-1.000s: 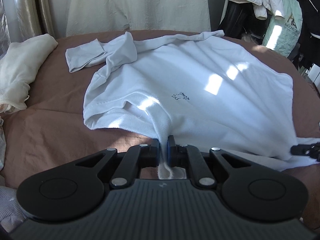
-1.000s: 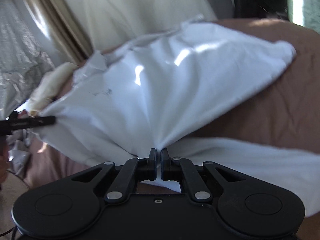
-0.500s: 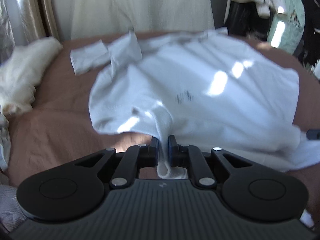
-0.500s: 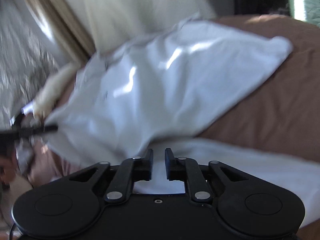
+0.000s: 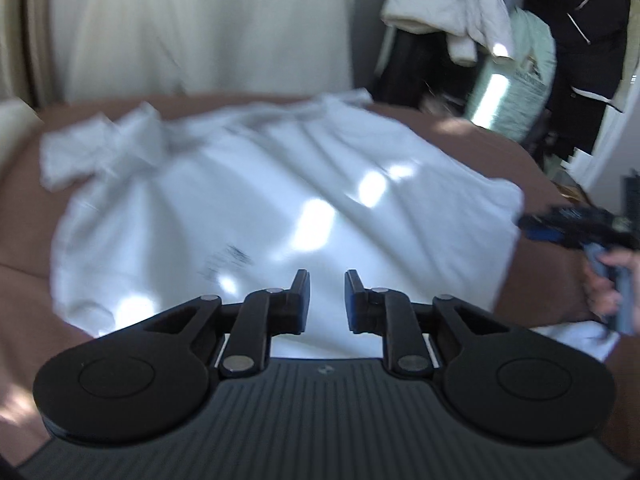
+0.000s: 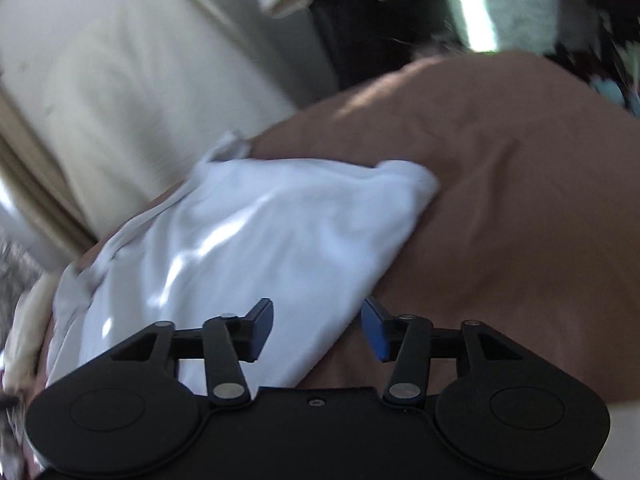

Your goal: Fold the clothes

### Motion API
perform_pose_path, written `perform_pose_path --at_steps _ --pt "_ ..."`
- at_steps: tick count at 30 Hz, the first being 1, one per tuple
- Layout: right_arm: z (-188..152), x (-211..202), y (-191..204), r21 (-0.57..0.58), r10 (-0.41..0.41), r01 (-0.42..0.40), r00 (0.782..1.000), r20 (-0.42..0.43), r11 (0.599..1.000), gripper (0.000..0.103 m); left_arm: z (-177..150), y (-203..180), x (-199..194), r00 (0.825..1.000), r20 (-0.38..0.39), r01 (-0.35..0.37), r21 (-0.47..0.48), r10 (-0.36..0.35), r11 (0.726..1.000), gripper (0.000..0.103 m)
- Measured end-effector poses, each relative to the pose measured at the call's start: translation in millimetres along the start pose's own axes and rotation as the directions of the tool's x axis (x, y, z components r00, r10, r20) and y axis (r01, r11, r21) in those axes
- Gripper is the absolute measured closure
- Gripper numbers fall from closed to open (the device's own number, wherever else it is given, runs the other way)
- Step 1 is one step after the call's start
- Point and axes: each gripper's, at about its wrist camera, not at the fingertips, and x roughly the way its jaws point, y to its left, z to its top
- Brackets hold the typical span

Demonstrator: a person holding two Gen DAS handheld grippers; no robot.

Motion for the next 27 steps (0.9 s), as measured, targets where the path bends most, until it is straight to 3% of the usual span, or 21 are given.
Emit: perform_pose_path --at_steps 3,5,6,7,8,9,10,11,12,15,18,21,23,24,25,27 --pt "15.2 29.3 -14.0 0.025 -0.047 0.047 0.999 -0.025 0.999 0.045 -9.3 0.0 25.7 0.999 -0.044 -0.008 0.011 0.009 1.0 0.084" --pt "21.9 45.5 -17.1 0.015 -0.032 0.032 0.999 -0.031 0.999 0.044 -15.5 0.3 42.4 0.997 -0.072 -0.015 0.018 0.016 1.0 0.084" --pt "25.2 52.9 -16.5 -0.003 -0.019 0.019 0.999 -0.027 1.0 0.052 -18.7 3.3 47.6 0.996 -0.081 -0.03 0.02 0.031 0.999 0.084" --pt "28.0 58.1 -11.8 -0.051 -0.005 0.005 1.0 -0.006 0.999 0.096 -21.7 6.4 52.2 0.995 -0.09 -0.045 0.023 0.047 0.999 0.084" --pt "31.2 59.6 -4.2 -0.114 -0.009 0.01 1.0 0.013 0.993 0.097 -24.3 9.6 53.2 0.993 -0.094 -0.066 0.032 0.069 0.997 0.084" --pt "32.2 51.3 7.4 -0.214 -0.014 0.039 0.993 0.115 0.976 0.097 -26.8 12.9 53.6 0.991 -0.096 -0.086 0.041 0.09 0.995 0.084" --pt "33.1 37.1 22.4 -0.333 -0.009 0.088 0.972 0.233 0.939 0.098 -28.4 16.5 50.3 0.99 -0.091 -0.103 0.051 0.107 0.993 0.084" --pt "39.4 24.8 32.0 -0.373 -0.023 0.145 0.95 0.311 0.916 0.098 -30.0 20.2 46.9 0.989 -0.085 -0.119 0.06 0.124 0.991 0.084" --pt "50.5 17.2 29.3 -0.339 -0.042 0.168 0.935 0.351 0.925 0.099 -31.8 23.7 43.5 0.987 -0.079 -0.132 0.063 0.137 0.989 0.084" --pt "82.1 3.7 20.3 -0.265 -0.125 0.259 0.893 0.433 0.929 0.099 -37.4 37.1 40.1 0.984 -0.091 -0.152 0.037 0.154 0.988 0.084" --pt "86.1 25.5 18.7 -0.31 -0.293 0.449 0.85 0.438 0.838 0.099 -42.1 47.4 45.7 0.981 -0.139 -0.137 -0.027 0.132 0.99 0.084" --pt "75.0 44.6 7.7 -0.357 -0.372 0.484 0.864 0.34 0.799 0.096 -40.2 52.0 44.3 0.976 -0.152 -0.164 -0.043 0.156 0.986 0.083" --pt "65.9 43.2 5.0 -0.366 -0.375 0.463 0.881 0.288 0.807 0.085 -37.9 55.3 41.3 0.973 -0.152 -0.184 -0.049 0.175 0.982 0.068" --pt "61.5 42.4 3.8 -0.37 -0.376 0.453 0.888 0.263 0.811 0.073 -36.9 57.4 39.7 0.971 -0.152 -0.195 -0.053 0.185 0.979 0.066" --pt "57.8 39.2 6.2 -0.382 -0.386 0.465 0.883 0.268 0.798 0.06 -36.4 62.9 37.1 0.969 -0.146 -0.209 -0.071 0.198 0.975 0.063" --pt "56.6 28.3 15.3 -0.416 -0.387 0.477 0.877 0.285 0.774 0.054 -34.9 73.2 33.6 0.964 -0.139 -0.243 -0.098 0.229 0.965 0.062"
